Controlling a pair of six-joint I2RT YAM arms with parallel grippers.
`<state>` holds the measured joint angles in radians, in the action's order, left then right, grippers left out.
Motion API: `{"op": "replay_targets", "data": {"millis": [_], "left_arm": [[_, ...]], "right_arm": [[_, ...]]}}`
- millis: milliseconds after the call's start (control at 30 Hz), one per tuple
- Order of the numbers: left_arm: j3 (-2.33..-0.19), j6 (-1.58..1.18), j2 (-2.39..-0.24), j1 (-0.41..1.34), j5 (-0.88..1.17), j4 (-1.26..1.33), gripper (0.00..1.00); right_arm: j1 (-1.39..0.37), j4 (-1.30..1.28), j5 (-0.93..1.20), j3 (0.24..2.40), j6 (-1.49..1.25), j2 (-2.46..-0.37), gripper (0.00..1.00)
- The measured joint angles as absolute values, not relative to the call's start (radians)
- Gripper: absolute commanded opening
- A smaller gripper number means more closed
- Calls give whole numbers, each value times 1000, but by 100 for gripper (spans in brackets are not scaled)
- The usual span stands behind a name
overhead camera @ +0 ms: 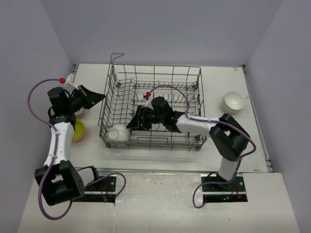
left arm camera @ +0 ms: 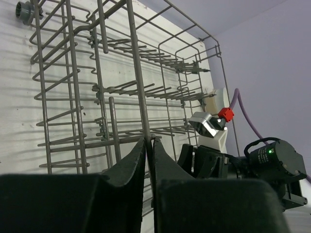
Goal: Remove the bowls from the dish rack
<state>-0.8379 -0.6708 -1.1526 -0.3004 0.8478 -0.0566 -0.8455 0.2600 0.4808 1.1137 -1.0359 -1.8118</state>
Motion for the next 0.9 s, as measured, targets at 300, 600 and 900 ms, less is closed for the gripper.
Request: {"op": "replay_targets", "data": {"millis": [300,600,900], "left_arm": [[-841,-696,-1169,-300,857,-37,0],[-845,-697,-1178,-300,860,-32,0],[-855,-699,-1192,-300,862,-30,0]], "right_arm": [[-846,251,469,1109,-1037,-1814,48],[-846,205,464,1124,-985,-1878,55],[-846,248,470,1097,-933,-1879,57]]}}
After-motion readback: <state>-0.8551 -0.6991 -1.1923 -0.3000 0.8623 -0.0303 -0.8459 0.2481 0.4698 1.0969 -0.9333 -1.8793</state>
